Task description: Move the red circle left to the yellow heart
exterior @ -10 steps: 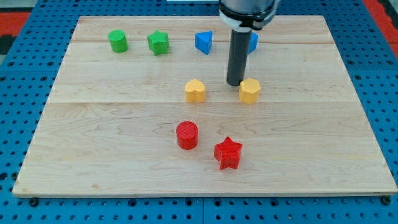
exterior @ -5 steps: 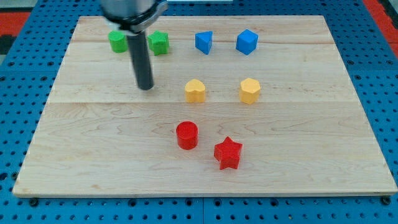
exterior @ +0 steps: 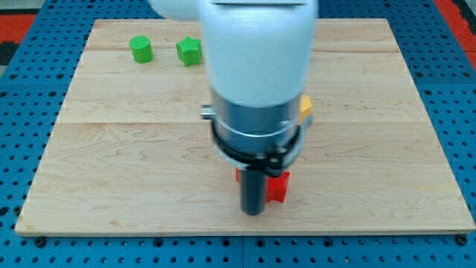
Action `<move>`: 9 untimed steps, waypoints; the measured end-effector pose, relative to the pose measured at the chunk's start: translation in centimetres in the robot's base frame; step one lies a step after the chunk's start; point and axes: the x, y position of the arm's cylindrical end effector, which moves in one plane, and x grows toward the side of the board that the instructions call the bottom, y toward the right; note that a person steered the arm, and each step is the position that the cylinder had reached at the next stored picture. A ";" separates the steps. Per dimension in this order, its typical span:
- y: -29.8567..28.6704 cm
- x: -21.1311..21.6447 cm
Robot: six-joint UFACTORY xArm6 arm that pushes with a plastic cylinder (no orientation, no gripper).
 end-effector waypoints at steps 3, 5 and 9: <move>-5.0 -4.5; -0.7 -9.1; -4.9 -10.2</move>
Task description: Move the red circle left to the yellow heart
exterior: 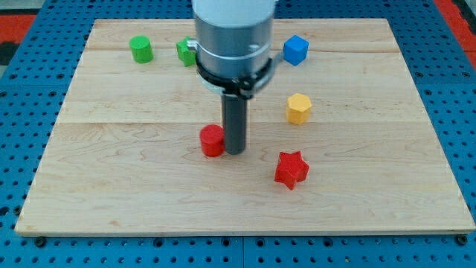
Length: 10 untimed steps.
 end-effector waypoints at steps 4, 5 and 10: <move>-8.4 -0.7; -9.9 -2.2; -18.0 -3.8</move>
